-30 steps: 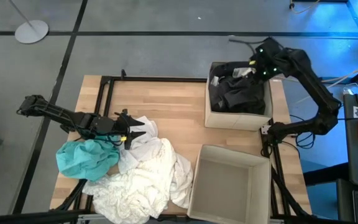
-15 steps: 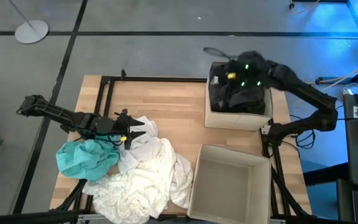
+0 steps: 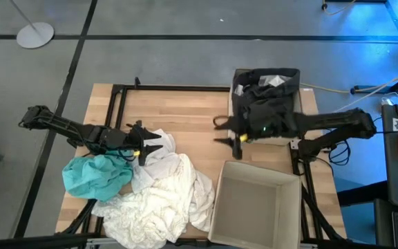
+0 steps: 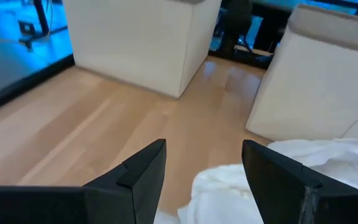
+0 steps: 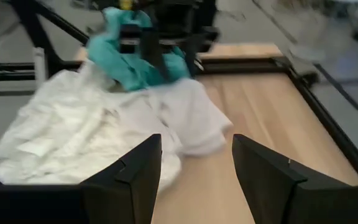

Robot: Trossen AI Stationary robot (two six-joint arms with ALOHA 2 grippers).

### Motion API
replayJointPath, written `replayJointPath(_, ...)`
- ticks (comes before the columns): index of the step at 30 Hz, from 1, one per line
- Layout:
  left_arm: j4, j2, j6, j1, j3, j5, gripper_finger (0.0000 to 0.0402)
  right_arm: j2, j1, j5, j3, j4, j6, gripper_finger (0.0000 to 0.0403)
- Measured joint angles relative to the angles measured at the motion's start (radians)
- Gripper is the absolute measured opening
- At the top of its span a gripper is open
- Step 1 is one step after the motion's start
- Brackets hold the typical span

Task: Sort clothes
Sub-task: Put the light blue shorts into the top laundry organizer

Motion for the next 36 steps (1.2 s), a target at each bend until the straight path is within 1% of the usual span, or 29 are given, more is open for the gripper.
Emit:
replayJointPath(2,-0.019,0.0,0.034,0.001,0.035,0.0,0.0203,0.0,0.029,0.0,-0.068,0.113,-0.01,0.0198)
replayJointPath(4,-0.104,0.0,0.059,0.001,0.106,-0.004,0.0203,0.0,0.048,0.0,-0.132,0.212,-0.021,0.0198)
replayJointPath(5,-0.172,0.003,0.064,0.001,0.152,-0.009,0.0203,0.003,0.053,0.0,-0.161,0.253,-0.025,0.0198)
replayJointPath(8,-0.431,0.033,0.021,0.001,0.315,-0.041,0.0203,0.021,0.052,0.0,-0.228,0.357,-0.023,0.0198)
replayJointPath(11,-0.725,0.092,-0.081,0.001,0.487,-0.048,0.0203,0.059,0.048,0.001,-0.265,0.45,-0.015,0.0198)
replayJointPath(13,-0.933,0.14,-0.152,0.001,0.583,-0.046,0.0203,0.092,0.048,0.001,-0.27,0.481,-0.023,0.0198)
replayJointPath(16,-1.207,0.216,-0.243,0.001,0.679,-0.018,0.0203,0.146,0.048,0.0,-0.27,0.55,-0.048,0.0198)
replayJointPath(19,-1.368,0.269,-0.33,0.001,0.717,0.069,0.0203,0.186,0.048,-0.017,-0.27,0.637,-0.081,0.0198)
replayJointPath(21,-1.42,0.294,-0.379,0.001,0.718,0.153,0.0203,0.206,0.048,-0.025,-0.27,0.684,-0.105,0.0198)
replayJointPath(23,-1.436,0.316,-0.427,0.001,0.707,0.23,0.0203,0.217,0.048,-0.026,-0.27,0.702,-0.121,0.0198)
replayJointPath(27,-1.443,0.351,-0.488,-0.002,0.663,0.347,0.0203,0.232,0.048,-0.025,-0.269,0.727,-0.138,0.0198)
replayJointPath(32,-1.473,0.396,-0.524,-0.002,0.588,0.412,0.0203,0.242,0.048,-0.024,-0.269,0.724,-0.151,0.0198)
replayJointPath(36,-1.442,0.42,-0.531,-0.002,0.537,0.48,0.0203,0.246,0.048,-0.024,-0.269,0.718,-0.153,0.0198)
